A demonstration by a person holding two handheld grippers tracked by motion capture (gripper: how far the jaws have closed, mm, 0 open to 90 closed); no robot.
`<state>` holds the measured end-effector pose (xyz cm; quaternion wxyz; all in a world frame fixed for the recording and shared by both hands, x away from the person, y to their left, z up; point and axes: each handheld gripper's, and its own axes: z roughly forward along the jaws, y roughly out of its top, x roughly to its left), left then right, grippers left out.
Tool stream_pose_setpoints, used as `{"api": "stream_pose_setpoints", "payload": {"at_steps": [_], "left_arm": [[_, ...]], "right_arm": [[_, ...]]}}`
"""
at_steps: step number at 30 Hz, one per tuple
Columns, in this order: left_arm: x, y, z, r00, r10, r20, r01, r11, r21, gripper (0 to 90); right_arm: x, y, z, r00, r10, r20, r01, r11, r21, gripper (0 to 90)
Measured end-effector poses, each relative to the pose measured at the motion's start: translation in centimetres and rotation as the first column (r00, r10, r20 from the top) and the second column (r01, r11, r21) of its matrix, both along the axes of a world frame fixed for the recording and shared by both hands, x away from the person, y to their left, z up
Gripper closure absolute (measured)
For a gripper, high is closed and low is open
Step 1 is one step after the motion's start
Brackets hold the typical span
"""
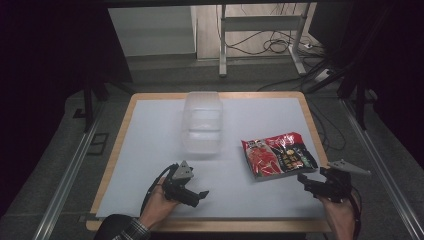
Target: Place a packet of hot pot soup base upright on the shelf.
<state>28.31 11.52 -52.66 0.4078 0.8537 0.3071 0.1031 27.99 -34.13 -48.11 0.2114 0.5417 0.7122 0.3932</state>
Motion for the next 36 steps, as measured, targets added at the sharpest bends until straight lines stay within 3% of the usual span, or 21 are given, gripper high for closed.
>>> {"api": "stream_pose_setpoints", "payload": {"at_steps": [5,9,13,24,31,36], "left_arm": [[0.7,-0.4,0.3,0.9997,-0.008,-0.021,0.007,0.9990,-0.044,2.6],[0.8,-0.7,0.5,0.9998,-0.018,-0.010,0.017,0.9992,-0.037,5.1],[1.2,-1.1,0.6,0.9989,-0.047,0.005,0.047,0.9986,-0.025,13.2],[2.1,-1.5,0.9,0.9968,-0.077,-0.023,0.074,0.9939,-0.081,20.4],[2.4,-2.1,1.4,0.9964,-0.085,0.003,0.085,0.9912,-0.102,23.5],[3.0,-2.9,1.6,0.9953,-0.094,0.021,0.096,0.9906,-0.098,31.3]], "right_arm": [[0.0,0.1,-0.4,0.9994,0.034,-0.001,-0.034,0.999,0.000,7.7],[0.0,0.2,-0.5,0.9986,0.051,0.013,-0.050,0.999,-0.012,6.9],[0.0,-0.1,-0.7,0.9987,0.049,0.014,-0.049,0.999,-0.018,5.9],[0.1,0.1,-0.7,0.9967,0.077,0.025,-0.076,0.996,-0.053,3.3],[0.1,0.5,-0.6,0.9942,0.101,0.036,-0.098,0.993,-0.069,2.9],[0.1,0.6,-0.5,0.9940,0.104,0.034,-0.102,0.992,-0.070,2.9]]}}
